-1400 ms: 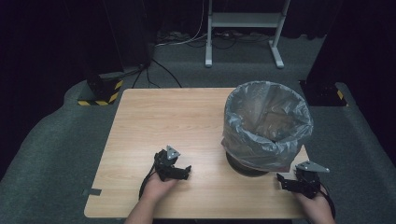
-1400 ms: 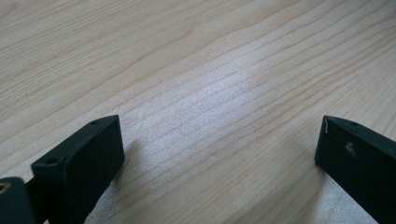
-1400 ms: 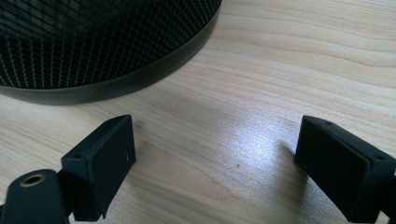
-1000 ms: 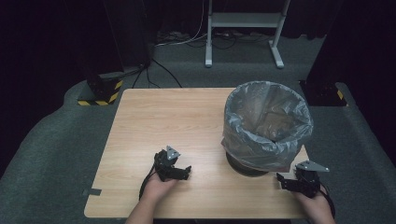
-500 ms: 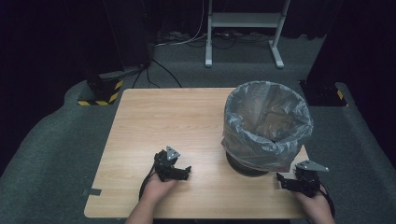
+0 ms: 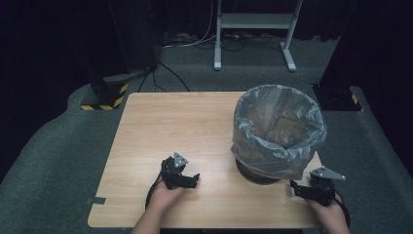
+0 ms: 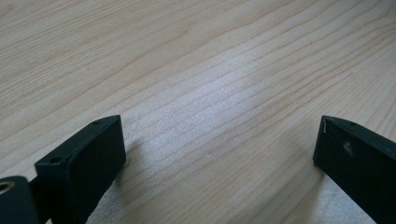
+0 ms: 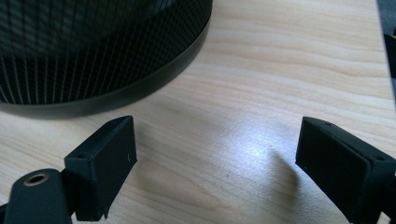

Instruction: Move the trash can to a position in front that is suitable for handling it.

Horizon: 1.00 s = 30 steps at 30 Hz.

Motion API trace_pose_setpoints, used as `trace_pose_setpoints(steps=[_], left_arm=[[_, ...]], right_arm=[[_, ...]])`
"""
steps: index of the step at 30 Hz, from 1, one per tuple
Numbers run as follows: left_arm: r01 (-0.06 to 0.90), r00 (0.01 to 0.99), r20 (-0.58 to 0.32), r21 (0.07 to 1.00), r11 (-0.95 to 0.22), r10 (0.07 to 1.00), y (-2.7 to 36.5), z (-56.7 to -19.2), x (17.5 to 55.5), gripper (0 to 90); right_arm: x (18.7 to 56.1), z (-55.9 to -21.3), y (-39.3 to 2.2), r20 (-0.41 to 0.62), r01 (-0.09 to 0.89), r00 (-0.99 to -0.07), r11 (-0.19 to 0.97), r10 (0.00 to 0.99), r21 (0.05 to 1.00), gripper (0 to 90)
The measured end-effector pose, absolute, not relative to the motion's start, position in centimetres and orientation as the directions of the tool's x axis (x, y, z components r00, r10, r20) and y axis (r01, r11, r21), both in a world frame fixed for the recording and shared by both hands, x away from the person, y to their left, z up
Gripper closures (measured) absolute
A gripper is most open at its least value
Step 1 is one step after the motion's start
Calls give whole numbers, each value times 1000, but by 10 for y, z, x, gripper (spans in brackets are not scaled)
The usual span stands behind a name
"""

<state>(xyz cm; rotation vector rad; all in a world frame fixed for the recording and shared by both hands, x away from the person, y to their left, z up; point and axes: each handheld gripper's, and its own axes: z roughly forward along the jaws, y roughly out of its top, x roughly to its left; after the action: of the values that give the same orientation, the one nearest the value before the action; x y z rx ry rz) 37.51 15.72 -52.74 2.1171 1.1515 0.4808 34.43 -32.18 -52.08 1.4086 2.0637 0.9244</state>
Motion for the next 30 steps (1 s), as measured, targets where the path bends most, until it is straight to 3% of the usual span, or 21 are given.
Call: trace_pose_setpoints(steps=[7, 17, 30], left_arm=[[584, 546, 8, 713, -388, 837, 157, -523, 375, 62], [537, 551, -73, 794, -286, 831, 145, -483, 386, 72], [430, 604, -35, 856, -288, 796, 80, -432, 419, 81]], right_arm=[[344, -503, -325, -29, 559, -342, 228, 939, 797, 121], [352, -480, -328, -54, 502, -324, 220, 945, 836, 119], [388, -450, -336, -52, 452, -251, 164, 967, 877, 123]])
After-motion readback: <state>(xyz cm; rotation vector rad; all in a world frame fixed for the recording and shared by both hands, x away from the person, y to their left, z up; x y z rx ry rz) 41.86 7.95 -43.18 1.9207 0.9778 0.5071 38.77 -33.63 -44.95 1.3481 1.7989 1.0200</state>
